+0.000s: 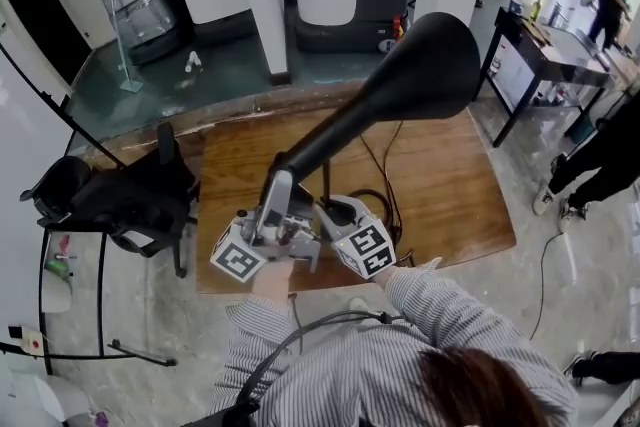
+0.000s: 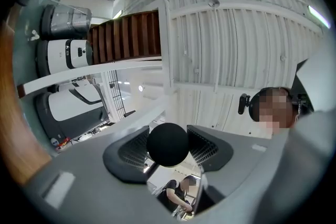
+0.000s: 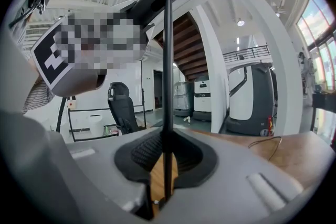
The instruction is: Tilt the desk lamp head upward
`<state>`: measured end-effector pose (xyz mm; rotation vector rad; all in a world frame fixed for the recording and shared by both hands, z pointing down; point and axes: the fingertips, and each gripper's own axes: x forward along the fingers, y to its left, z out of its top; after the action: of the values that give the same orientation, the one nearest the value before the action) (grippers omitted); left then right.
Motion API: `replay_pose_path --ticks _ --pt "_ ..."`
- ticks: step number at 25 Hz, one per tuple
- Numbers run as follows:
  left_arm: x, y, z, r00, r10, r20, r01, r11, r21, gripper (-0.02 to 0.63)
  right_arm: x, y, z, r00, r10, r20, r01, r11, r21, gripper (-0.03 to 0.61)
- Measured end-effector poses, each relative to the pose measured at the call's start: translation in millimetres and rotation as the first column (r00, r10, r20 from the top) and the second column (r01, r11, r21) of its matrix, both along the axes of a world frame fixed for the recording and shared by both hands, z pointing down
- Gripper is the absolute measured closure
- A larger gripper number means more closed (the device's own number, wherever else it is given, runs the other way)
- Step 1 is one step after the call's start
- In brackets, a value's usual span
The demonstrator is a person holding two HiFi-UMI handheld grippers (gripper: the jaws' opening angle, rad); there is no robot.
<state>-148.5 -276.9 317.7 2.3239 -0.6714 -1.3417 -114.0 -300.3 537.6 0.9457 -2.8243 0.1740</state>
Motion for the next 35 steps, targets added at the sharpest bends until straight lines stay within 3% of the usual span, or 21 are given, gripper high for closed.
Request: replay_pose_path --ticks 9,17,23,27,31,35 --pt "0 -1 7 0.987 0.065 -0.148 -0.066 0.998 -0.006 0.383 -6 1 1 1.0 0.018 -0.02 -0.018 1.0 0.016 0.532" --pt "3 -1 15 0.96 0.054 -0.276 -0.065 0.997 -0.029 0.382 -5 1 4 0.999 0.032 -0.027 -0.032 0.999 0.016 0.532" --pt "-2 1 22 0.978 0.045 -0.204 -0.062 0.995 -0.075 0.362 -7 1 3 0.998 0.033 -0.045 -0.031 0.999 0.027 0.532" --pt "-5 8 19 0.985 0.035 -0.166 -0.046 0.997 -0.065 0.362 -5 2 2 0.998 0.032 -0.053 -0.031 0.999 0.035 0.532" --pt "-2 19 24 1.0 -0.017 0.01 0.017 0.998 -0.053 0.342 -4 2 1 0.998 0.029 -0.058 -0.026 0.998 0.056 0.529" --pt "-4 25 41 0.977 -0.107 0.183 0.121 0.99 -0.071 0.342 3 6 -12 0.999 0.006 -0.031 -0.004 0.997 0.079 0.528"
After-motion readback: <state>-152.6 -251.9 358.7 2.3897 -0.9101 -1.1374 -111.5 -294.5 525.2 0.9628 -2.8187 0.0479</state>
